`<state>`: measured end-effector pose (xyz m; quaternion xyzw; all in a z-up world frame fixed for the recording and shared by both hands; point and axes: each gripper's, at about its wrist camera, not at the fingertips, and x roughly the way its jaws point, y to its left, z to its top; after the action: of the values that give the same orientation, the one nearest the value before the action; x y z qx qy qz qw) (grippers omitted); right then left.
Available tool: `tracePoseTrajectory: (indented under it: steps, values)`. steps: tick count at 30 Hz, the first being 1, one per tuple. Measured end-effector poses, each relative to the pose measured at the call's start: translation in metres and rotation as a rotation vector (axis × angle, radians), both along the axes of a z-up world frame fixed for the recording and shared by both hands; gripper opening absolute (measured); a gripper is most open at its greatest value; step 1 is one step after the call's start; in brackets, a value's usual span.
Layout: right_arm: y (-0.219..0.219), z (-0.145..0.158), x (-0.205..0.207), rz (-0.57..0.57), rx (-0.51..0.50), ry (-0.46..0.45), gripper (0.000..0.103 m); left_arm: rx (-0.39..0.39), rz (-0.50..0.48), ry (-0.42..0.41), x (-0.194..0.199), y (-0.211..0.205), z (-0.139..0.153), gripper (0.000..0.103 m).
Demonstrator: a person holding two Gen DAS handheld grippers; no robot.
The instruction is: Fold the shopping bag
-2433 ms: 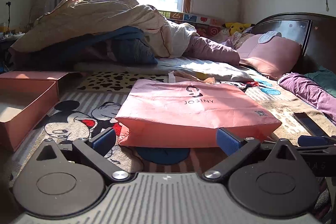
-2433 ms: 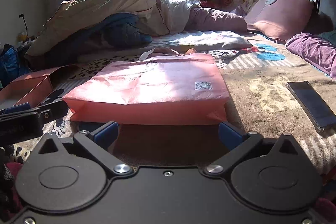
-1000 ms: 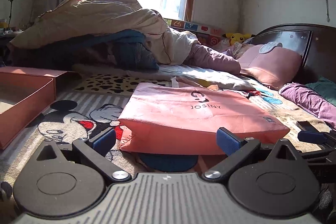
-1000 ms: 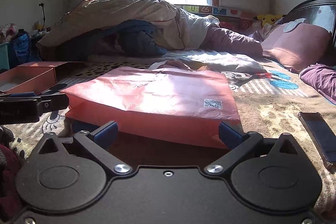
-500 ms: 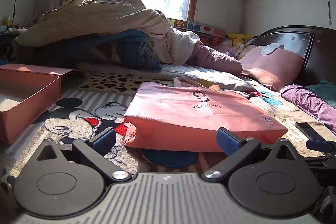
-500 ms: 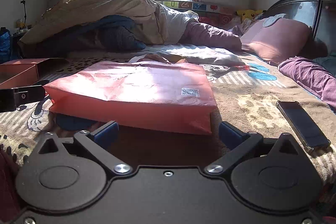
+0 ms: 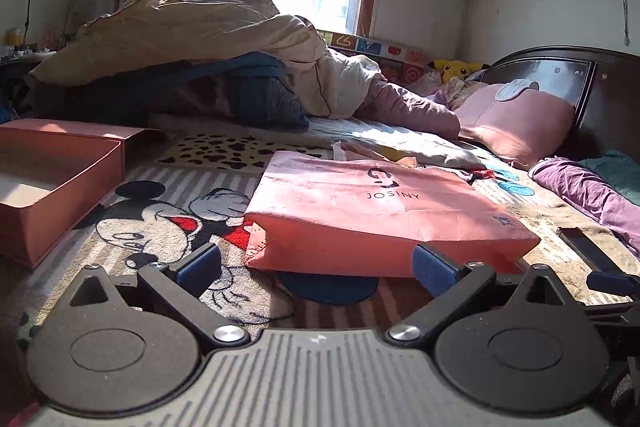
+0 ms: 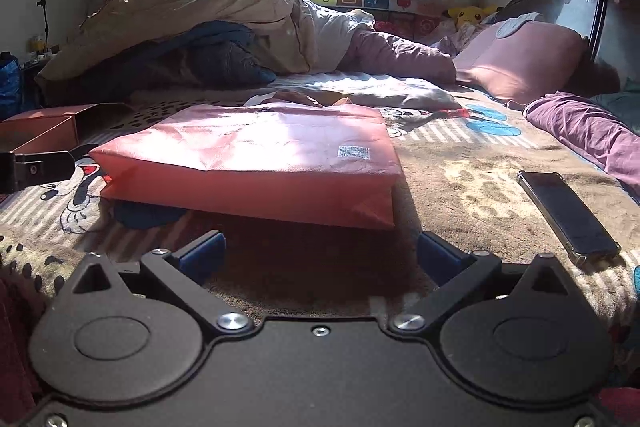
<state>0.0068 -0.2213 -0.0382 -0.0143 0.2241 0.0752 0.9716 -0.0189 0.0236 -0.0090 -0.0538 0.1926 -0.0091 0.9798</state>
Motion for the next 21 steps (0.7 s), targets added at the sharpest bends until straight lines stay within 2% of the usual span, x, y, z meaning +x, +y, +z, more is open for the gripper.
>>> tracePoseTrajectory:
  steps: [7,17,21]
  values:
    - [-0.005,0.001,-0.002,-0.016,0.003,0.018,0.103,0.062,-0.016,-0.01,-0.003,-0.004,0.001,0.102]
    - [-0.018,0.003,0.0,-0.013,-0.011,0.001,0.103,0.294,-0.106,-0.047,0.008,-0.003,-0.006,0.102]
    - [-0.015,0.0,0.008,0.013,-0.066,-0.009,0.103,0.381,-0.151,-0.047,0.014,0.0,-0.01,0.102]
